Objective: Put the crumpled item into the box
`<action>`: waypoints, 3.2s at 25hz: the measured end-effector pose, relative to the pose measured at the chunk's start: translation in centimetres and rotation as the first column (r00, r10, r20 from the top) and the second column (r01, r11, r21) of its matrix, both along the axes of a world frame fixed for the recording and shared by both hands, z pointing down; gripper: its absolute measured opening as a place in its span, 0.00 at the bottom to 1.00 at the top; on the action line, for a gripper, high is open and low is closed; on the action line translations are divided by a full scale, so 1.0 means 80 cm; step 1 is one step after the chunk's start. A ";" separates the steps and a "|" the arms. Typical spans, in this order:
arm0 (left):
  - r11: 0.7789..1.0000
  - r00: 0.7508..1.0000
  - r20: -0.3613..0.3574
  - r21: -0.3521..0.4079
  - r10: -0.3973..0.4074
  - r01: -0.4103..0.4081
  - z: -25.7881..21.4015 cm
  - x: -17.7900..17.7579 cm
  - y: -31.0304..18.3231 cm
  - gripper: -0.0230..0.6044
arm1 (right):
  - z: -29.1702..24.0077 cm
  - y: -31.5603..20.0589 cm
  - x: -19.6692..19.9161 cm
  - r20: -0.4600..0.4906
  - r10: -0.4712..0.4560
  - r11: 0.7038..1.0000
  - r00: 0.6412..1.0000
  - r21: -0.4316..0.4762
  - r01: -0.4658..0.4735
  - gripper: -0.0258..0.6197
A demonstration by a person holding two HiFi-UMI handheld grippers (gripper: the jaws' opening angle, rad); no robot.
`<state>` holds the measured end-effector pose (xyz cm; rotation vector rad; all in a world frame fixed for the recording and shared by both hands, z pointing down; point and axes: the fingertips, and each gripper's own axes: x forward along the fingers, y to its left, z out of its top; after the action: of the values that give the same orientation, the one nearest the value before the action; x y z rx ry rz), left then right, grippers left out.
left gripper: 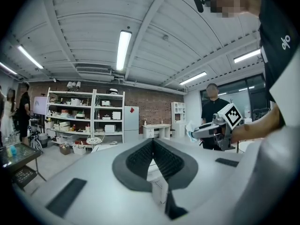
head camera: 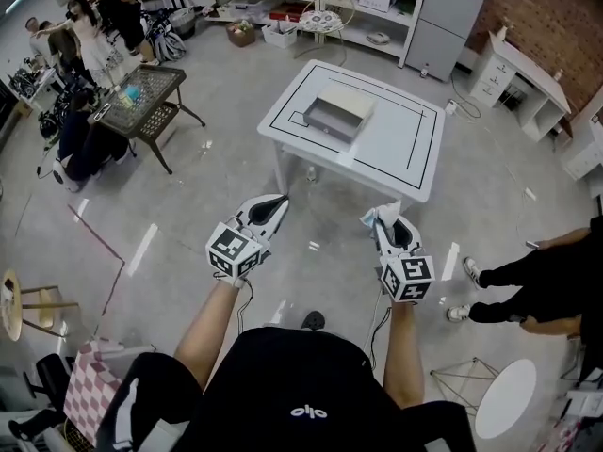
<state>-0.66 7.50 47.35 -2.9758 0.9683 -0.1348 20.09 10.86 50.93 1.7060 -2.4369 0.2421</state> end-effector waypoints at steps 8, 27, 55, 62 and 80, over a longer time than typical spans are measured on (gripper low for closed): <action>1.000 1.000 -0.025 -0.026 -0.017 0.017 0.018 0.015 -0.048 0.04 | 0.016 -0.052 0.007 -0.025 -0.033 0.999 0.999 -0.040 0.032 0.25; 0.993 0.993 -0.033 -0.040 0.114 -0.115 0.013 -0.007 -0.303 0.04 | 0.015 -0.287 -0.037 -0.025 0.065 0.996 0.998 -0.060 -0.066 0.25; 0.951 0.958 -0.043 -0.114 0.284 -0.287 0.050 -0.009 -0.558 0.04 | 0.034 -0.529 -0.108 -0.090 0.116 0.984 0.989 -0.123 -0.127 0.25; 0.954 0.962 -0.019 -0.129 0.272 -0.272 0.065 0.007 -0.597 0.04 | 0.055 -0.571 -0.091 -0.065 0.095 0.984 0.993 -0.143 -0.103 0.25; 0.950 0.963 0.020 -0.174 0.267 -0.260 0.104 0.093 -0.691 0.04 | 0.115 -0.672 -0.014 -0.036 0.060 0.972 0.998 -0.227 -0.066 0.25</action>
<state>6.79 -47.74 55.67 -3.2057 0.5718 -0.2901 18.94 -42.89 60.15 1.6750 -2.2367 0.4815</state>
